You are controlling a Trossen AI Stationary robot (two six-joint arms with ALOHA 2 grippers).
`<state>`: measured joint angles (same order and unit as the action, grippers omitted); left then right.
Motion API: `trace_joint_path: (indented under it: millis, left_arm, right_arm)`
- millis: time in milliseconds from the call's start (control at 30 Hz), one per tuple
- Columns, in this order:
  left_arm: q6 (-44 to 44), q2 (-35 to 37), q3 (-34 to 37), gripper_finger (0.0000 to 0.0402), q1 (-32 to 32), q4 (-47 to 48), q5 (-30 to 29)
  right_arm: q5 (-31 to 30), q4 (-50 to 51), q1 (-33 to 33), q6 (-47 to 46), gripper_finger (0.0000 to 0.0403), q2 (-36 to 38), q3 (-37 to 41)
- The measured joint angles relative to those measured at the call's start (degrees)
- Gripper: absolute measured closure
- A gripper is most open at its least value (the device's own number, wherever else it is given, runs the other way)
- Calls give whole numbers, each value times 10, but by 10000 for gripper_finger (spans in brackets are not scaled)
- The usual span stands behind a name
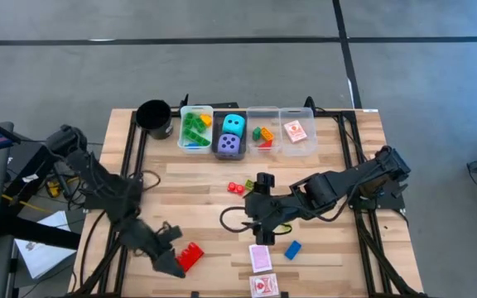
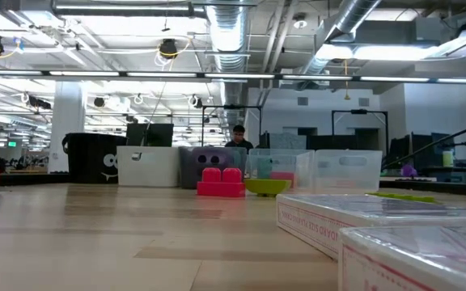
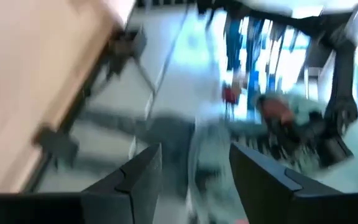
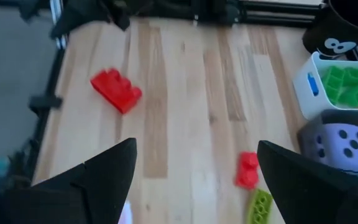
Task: Pick & Place Toys
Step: Put the big red 3-stud game piece into the white bin
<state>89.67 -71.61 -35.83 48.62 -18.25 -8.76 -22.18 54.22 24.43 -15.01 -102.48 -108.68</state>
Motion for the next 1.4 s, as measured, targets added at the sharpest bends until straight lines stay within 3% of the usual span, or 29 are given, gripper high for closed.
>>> trace_joint_path:
  millis: [233, 300, 400, 700, 933, 1100, 1300, 1400]
  left_arm:
    - [-144, 0, 0, 234, 149, -13, -397]
    - [-179, 0, 0, 238, 179, -12, -473]
    - [-227, 0, 0, 247, 207, -11, -537]
    - [-248, -62, -23, 277, 219, -34, -568]
    - [-238, -187, -132, 297, 219, -85, -589]
    - [-246, -224, -203, 305, 214, -83, -623]
    - [-412, -193, -232, 314, 194, -83, -703]
    - [-523, -145, -233, 320, 167, -85, -707]
  right_arm:
    - [-1, -66, -7, -91, 75, 0, 0]
    - [-1, -84, -11, -118, 75, 0, 0]
    - [-1, -105, -19, -147, 75, 0, 0]
    - [4, -105, -39, -182, 75, 0, 0]
    - [16, -105, -40, -115, 75, 0, 0]
    - [15, -106, -48, -65, 75, 0, 0]
    - [17, -105, -56, -40, 75, 0, 0]
    - [33, -105, -58, -38, 75, 0, 0]
